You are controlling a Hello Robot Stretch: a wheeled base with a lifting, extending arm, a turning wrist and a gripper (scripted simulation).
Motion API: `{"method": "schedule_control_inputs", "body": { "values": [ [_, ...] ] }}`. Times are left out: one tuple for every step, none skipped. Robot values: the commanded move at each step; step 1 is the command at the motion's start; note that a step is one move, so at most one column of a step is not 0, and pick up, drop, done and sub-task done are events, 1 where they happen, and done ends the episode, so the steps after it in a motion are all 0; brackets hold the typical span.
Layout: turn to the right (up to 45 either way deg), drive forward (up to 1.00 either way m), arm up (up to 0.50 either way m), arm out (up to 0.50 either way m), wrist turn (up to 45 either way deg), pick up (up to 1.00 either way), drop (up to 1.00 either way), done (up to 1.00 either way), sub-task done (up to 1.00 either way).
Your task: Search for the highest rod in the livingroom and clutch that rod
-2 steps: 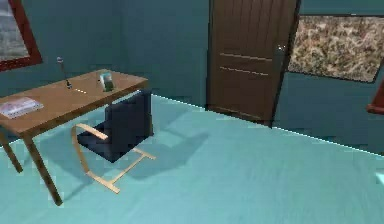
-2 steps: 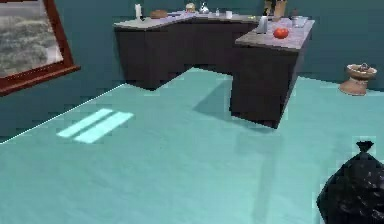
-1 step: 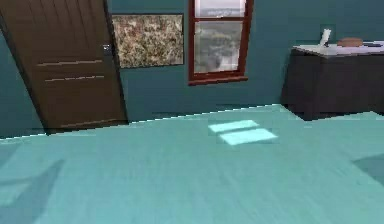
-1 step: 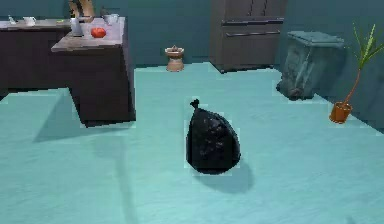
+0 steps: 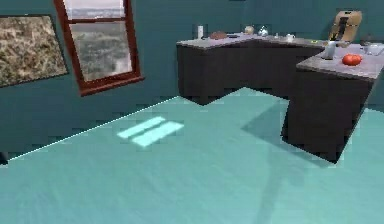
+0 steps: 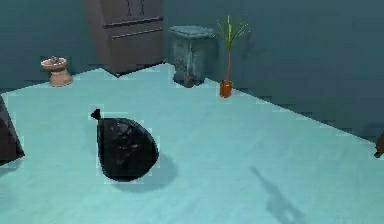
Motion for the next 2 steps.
{"method": "schedule_control_inputs", "body": {
  "values": [
    [0.0,0.15,0.00,0.00,0.0,0.00,0.00,0.00,0.00],
    [45.0,0.00,0.00,0.00,0.0,0.00,0.00,0.00,0.00]
  ]
}}
